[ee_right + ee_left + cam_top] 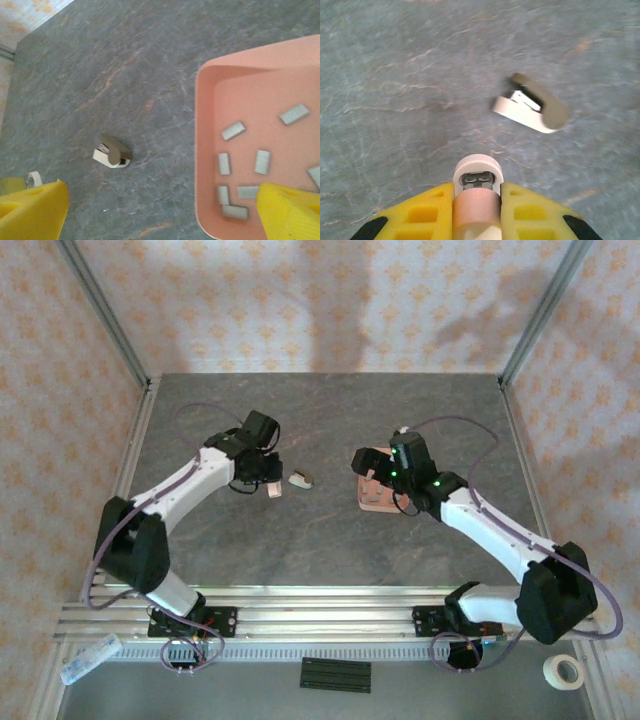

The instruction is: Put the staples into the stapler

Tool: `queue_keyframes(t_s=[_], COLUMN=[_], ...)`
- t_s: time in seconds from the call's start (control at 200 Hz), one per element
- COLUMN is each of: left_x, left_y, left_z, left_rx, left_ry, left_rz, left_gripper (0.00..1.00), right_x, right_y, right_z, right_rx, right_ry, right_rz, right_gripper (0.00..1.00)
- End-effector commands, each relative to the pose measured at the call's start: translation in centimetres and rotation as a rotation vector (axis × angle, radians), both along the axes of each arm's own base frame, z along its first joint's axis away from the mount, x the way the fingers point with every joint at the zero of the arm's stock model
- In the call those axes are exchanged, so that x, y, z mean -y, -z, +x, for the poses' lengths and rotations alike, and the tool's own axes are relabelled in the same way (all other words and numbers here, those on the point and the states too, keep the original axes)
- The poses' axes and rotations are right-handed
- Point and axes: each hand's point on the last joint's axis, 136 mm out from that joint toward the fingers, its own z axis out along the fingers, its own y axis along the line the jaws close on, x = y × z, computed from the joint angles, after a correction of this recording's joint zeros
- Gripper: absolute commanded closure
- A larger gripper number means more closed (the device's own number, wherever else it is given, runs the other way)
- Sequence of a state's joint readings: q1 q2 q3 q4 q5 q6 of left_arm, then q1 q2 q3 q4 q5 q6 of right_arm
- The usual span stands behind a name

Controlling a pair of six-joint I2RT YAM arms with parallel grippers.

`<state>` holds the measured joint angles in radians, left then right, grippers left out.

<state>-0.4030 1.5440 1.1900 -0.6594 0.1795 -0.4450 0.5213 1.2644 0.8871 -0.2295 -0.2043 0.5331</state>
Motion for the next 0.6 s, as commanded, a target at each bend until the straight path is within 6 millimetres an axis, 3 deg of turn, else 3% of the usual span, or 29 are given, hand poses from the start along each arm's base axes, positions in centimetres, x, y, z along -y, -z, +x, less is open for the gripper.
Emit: queue_keyframes(t_s=[0.0,0.21,0.5,0.596], left_x=[2.9,5.7,8.1,8.1], left_y=[-2.2,-5.8,-9.8,-9.9], left_z=[1.1,0.9,-3.3,-4.2], left_rx=[0.17,0.45,0.886,0.957], left_ry=[0.178,0.347,0.705,0.763], left_rz=[-0.133,-0.305,-0.384,-0.362], left_gripper=[0.95,0.94,1.0,1.0], right_x=[-2.7,-5.5,-7.5,-8.3], right_y=[-1.5,-2.4,-3.3,-3.7], right_z=[0.5,0.2,-0.9,-1.4], right_rx=[0.024,0.035,0.036,0.034], right_ry=[-0.106,-0.224,-0.352,-0.402], right_rz=[0.06,0.135,0.195,0.217], right_gripper=[0.07,0.1,0.12,0.14])
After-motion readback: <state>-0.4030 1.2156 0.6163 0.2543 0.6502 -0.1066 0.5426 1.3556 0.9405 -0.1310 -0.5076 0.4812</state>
